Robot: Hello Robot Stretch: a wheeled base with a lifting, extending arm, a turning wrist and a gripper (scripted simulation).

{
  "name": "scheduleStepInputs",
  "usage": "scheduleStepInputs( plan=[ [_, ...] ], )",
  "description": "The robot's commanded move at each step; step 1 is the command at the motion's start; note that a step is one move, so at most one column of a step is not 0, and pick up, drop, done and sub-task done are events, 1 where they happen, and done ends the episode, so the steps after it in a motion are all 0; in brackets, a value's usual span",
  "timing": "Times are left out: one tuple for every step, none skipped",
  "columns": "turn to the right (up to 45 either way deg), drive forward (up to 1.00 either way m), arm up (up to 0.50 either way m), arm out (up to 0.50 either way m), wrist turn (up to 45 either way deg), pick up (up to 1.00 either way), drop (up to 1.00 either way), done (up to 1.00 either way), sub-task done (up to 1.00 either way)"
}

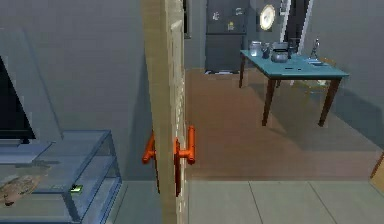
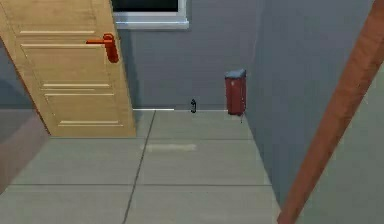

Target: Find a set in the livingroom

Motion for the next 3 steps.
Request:
scheduleStepInputs(
  plan=[
    [-45.0,0.00,0.00,0.00,0.0,0.00,0.00,0.00,0.00],
    [-39.0,0.00,0.00,0.00,0.0,0.00,0.00,0.00,0.00],
    [0.0,0.50,0.00,0.00,0.0,0.00,0.00,0.00,0.00]
  ],
)
